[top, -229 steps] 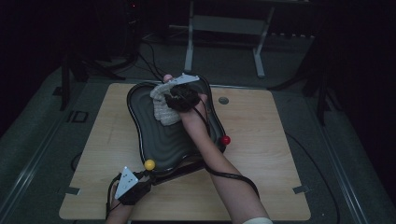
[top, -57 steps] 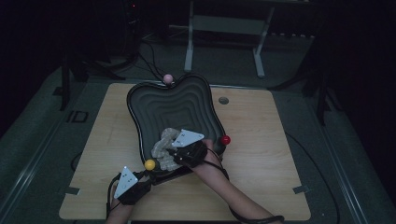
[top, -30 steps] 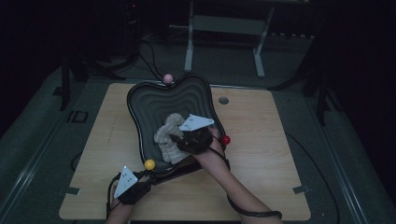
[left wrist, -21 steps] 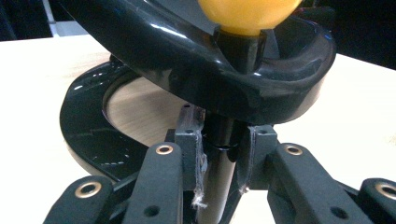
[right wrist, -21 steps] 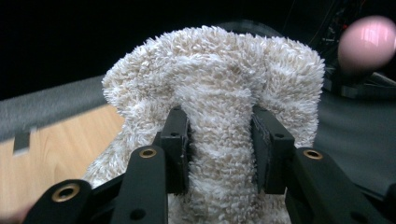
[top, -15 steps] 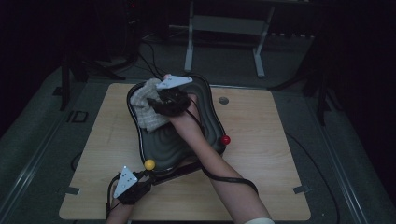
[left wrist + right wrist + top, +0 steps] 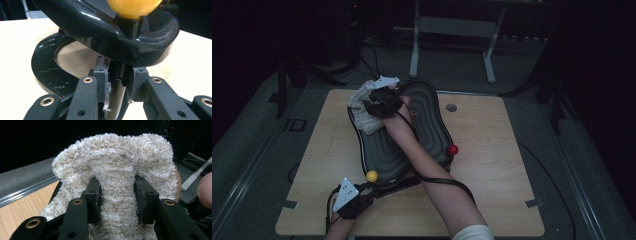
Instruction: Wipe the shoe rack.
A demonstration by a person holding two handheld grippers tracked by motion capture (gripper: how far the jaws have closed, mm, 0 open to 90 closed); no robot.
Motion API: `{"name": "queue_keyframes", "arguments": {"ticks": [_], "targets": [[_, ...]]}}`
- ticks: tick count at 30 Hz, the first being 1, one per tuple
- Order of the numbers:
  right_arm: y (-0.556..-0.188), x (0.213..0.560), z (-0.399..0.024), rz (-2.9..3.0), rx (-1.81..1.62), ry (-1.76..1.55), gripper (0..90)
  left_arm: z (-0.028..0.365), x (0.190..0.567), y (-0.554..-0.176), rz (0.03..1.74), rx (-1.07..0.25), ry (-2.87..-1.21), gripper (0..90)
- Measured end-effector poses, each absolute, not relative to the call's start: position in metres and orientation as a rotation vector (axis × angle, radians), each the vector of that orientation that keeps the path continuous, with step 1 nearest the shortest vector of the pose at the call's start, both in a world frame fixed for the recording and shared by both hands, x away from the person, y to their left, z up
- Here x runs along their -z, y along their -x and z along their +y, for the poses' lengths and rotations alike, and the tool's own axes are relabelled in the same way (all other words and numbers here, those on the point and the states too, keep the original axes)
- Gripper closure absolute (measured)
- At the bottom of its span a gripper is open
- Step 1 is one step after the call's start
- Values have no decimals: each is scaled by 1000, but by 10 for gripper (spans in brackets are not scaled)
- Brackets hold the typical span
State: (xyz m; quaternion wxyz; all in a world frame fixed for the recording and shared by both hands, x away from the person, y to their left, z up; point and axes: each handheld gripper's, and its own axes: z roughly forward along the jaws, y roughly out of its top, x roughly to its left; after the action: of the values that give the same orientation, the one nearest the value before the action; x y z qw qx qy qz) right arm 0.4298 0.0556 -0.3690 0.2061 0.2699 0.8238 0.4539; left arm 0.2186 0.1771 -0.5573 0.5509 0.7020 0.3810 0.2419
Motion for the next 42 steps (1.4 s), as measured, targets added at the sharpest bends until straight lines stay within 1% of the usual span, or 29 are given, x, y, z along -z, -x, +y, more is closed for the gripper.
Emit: {"name": "queue_keyframes", "arguments": {"ticks": [5, 18, 25, 36, 42], "targets": [[-420, 374, 54, 2319, -1239, -701, 605, 177, 557, -218, 906, -573, -1661, 722], [-391, 394, 35, 2346, -1226, -643, 606, 177, 557, -218, 904, -579, -1667, 722], [-366, 409, 24, 2382, -1230, -605, 606, 177, 557, -218, 904, -580, -1667, 722], [-340, 424, 14, 2438, -1223, -540, 605, 177, 557, -219, 911, -581, -1667, 722], [-317, 439, 1, 2449, -1240, -526, 611, 177, 557, -219, 910, -581, -1667, 722]]}}
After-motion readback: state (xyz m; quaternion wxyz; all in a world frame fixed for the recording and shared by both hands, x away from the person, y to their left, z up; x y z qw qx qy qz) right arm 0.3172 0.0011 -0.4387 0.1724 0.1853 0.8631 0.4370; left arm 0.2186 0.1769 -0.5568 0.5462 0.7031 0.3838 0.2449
